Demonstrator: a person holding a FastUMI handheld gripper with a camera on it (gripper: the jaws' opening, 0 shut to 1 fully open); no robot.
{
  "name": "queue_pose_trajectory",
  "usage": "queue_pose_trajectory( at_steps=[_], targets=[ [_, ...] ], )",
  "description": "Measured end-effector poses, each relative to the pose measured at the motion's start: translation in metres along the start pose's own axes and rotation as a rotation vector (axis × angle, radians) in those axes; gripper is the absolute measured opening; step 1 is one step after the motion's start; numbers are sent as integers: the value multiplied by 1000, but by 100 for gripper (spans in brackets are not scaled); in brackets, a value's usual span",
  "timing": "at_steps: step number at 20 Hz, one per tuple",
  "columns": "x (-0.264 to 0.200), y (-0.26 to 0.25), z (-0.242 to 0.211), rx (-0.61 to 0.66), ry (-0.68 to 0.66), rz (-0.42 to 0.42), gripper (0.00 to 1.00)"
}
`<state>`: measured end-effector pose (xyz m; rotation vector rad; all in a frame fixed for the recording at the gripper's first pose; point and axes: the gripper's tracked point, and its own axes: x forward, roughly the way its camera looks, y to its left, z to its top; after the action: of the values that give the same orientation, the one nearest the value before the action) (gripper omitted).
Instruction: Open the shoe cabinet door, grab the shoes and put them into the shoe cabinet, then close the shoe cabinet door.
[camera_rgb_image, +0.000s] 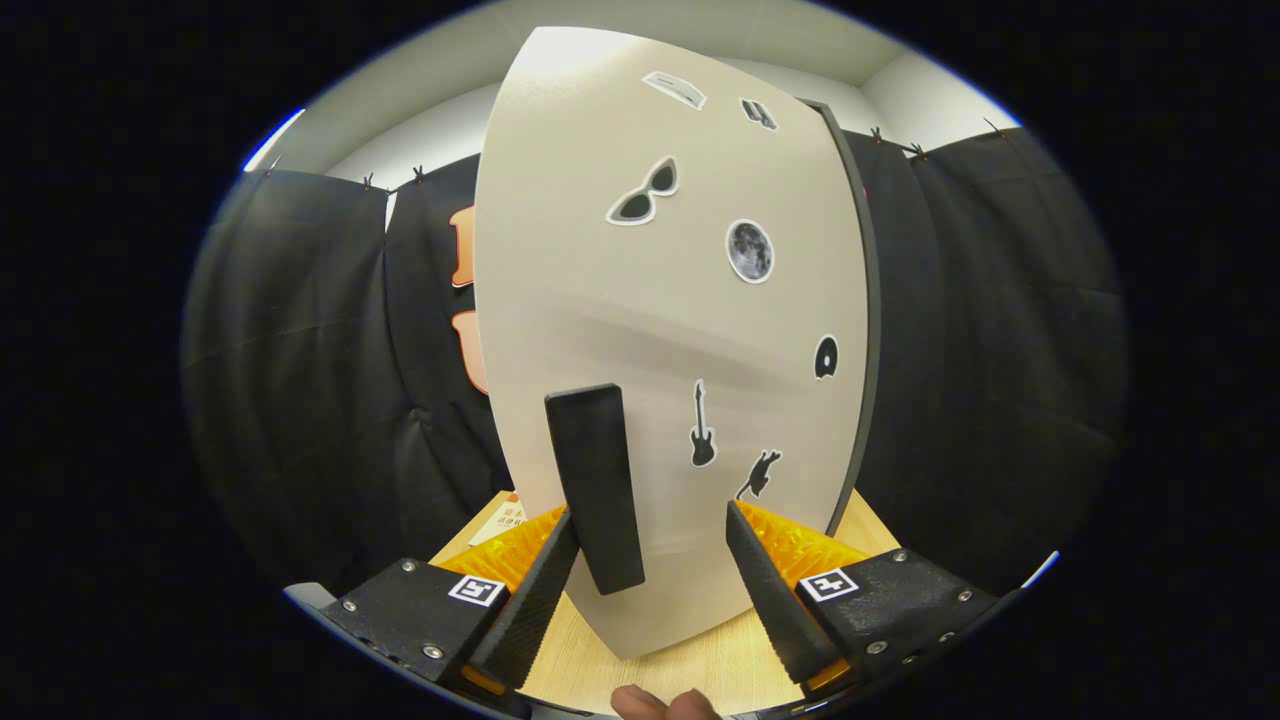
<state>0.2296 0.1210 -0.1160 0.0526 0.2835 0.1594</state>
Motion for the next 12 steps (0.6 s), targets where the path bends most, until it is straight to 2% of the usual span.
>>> queue_pose_trajectory(
  at_steps=[12],
  targets=[
    [46,28,8,-1,-1,1,89]
  ],
)
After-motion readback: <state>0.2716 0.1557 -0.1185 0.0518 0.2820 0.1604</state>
